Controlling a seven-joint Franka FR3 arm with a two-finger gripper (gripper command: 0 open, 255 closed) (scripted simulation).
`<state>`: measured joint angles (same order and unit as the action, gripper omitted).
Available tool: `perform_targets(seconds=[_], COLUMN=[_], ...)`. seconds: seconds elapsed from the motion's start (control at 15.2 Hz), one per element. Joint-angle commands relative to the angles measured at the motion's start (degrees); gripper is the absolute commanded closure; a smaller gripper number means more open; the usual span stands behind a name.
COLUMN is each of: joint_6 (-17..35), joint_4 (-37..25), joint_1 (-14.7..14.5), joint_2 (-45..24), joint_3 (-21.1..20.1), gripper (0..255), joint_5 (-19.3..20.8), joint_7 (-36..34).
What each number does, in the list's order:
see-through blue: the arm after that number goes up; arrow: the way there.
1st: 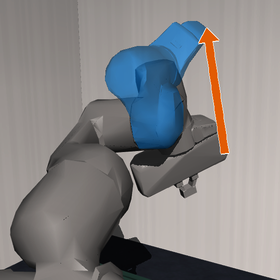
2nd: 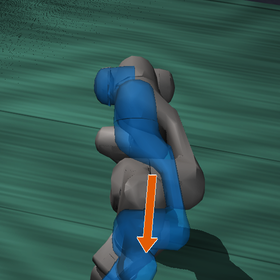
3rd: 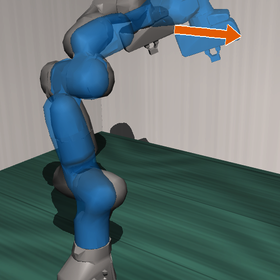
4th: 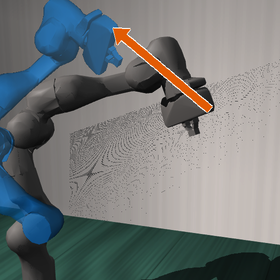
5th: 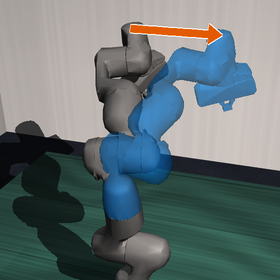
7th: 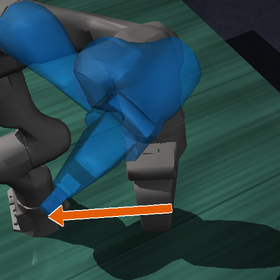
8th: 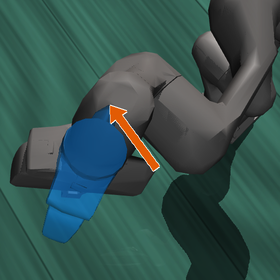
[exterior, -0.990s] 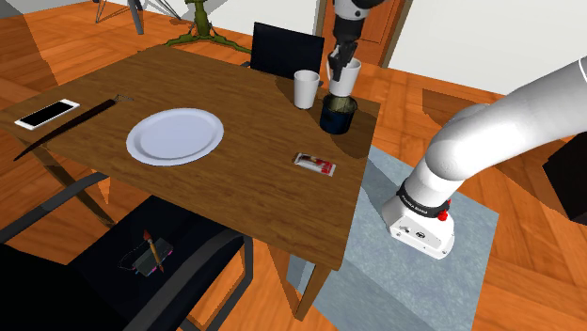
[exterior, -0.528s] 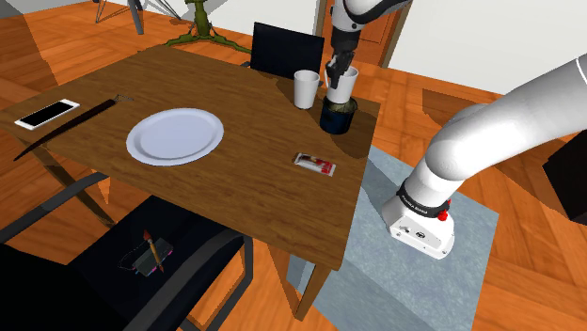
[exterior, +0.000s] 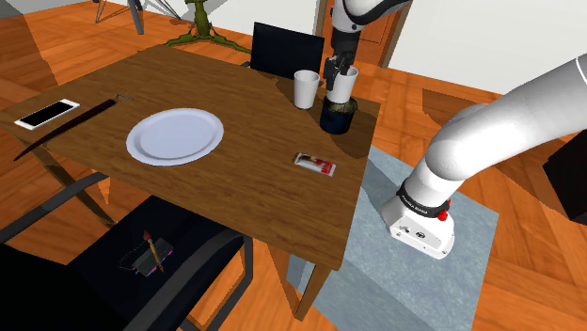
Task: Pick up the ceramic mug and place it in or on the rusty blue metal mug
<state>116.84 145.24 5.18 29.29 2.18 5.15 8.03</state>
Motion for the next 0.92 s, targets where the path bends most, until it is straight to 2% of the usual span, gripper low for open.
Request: perform_targets(seconds=[0.0, 0.13, 0.4, 0.86], joint_6=[0.0, 0.1, -7.8, -7.8], joint_4=[0.0, 0.1, -5.8, -5.8], joint_1=[0.0, 0.0, -0.3, -0.3], joint_2=[0.0, 0.0, 1.8, 1.8], joint_3=[0.0, 0.0, -0.5, -0.5], gripper=[0, 0, 0, 0], joint_5=[0.0, 0.0, -0.5, -0.5], joint_7=[0.0, -0.1, 0.1, 0.1])
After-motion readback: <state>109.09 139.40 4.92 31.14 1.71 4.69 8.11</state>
